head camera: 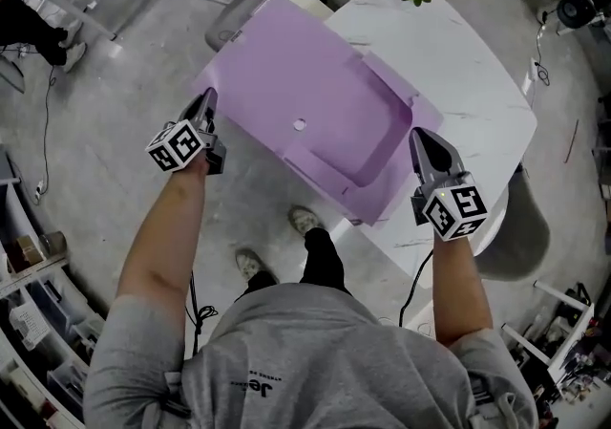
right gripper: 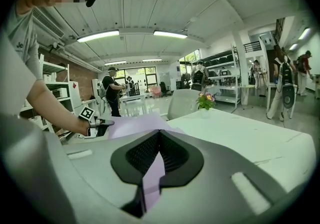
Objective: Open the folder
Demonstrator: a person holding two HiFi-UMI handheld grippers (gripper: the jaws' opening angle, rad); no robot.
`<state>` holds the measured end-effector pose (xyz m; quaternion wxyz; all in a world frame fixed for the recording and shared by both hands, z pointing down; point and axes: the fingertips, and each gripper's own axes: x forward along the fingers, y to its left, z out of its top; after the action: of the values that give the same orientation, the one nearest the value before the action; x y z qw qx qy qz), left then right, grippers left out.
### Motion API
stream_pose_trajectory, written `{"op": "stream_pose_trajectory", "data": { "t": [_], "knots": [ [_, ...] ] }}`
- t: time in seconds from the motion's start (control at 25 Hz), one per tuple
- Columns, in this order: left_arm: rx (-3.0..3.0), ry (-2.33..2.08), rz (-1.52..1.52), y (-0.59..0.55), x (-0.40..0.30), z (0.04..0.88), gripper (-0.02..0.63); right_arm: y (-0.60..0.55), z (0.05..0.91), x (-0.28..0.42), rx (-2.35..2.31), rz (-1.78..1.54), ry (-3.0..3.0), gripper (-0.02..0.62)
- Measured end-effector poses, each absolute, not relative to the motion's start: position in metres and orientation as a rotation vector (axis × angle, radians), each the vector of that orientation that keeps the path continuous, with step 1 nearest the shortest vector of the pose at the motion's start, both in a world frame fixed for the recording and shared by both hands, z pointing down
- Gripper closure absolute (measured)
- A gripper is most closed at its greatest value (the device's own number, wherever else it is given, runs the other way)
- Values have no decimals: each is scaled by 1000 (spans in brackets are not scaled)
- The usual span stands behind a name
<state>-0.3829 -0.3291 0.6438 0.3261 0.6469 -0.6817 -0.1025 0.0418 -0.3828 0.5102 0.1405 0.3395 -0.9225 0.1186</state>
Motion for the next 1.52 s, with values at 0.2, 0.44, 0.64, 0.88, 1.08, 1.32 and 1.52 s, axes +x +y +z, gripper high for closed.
{"op": "stream_pose_trajectory", "data": {
  "t": [0.2,0.44,0.64,0.88,1.08,1.32,1.52],
  "knots": [
    [1679,-1787,-183,-334,-377,666,523,-390,516,49,979,353,-2657,592],
    [1705,-1783,-106,-341,-370,678,518,-398,526,51,985,352,-2639,592],
    [1704,-1800,-23,-341,-367,684,517,-401,529,54,988,359,-2636,592],
    [1707,-1822,76,-342,-366,687,508,-399,531,58,982,358,-2636,592],
    [1706,-1850,168,-342,-367,687,494,-396,531,59,977,362,-2636,592],
    [1612,-1940,218,-337,-384,682,368,-392,523,52,961,352,-2648,592],
    [1633,-1939,100,-337,-388,656,325,-394,508,46,964,330,-2668,592]
  ]
}}
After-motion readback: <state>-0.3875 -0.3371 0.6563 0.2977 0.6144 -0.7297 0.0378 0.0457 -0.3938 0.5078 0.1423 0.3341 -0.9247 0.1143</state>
